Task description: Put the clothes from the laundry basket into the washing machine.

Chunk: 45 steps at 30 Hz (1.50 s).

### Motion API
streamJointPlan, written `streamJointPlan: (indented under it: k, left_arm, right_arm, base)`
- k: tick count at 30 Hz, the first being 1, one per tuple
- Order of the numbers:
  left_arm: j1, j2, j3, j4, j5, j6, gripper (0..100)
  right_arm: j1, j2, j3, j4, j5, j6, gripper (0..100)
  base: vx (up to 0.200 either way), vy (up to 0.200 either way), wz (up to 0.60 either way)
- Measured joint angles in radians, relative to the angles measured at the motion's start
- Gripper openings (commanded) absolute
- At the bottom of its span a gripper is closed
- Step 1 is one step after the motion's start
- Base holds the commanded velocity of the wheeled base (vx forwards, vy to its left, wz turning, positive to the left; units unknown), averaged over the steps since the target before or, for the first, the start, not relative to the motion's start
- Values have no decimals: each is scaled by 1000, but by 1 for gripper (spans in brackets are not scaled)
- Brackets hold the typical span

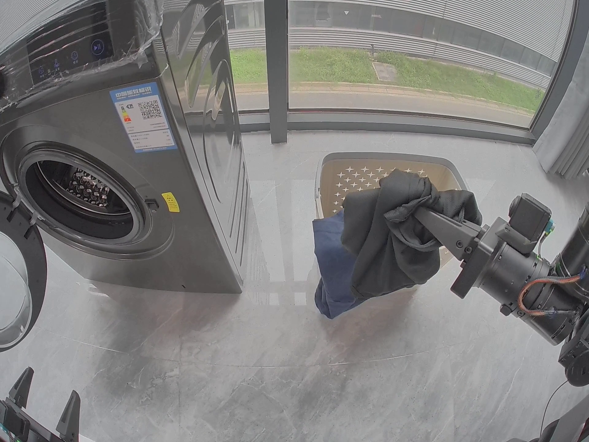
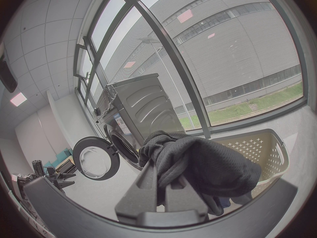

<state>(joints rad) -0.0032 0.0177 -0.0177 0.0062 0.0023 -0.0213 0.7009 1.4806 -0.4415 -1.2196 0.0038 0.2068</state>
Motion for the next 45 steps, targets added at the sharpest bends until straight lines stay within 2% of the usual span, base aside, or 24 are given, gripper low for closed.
streamJointPlan:
  k: [3,9,33,45]
  left_arm:
    - [0,0,0,0,0,0,100]
    - [0,0,0,0,0,0,100]
    - [-1,0,0,0,0,0,100]
    - [-1,0,0,0,0,-1,100]
  right_arm:
    - [0,1,1,0,0,0,0]
    - [-8,5,1,0,0,2,0]
    - [-12,8,-5,-1,-1,10,0]
    - [-12,12,-5,-1,-1,14,0]
  base:
    - [-200,0,0]
    - [0,0,0]
    - [0,200,0]
    - [0,17,0]
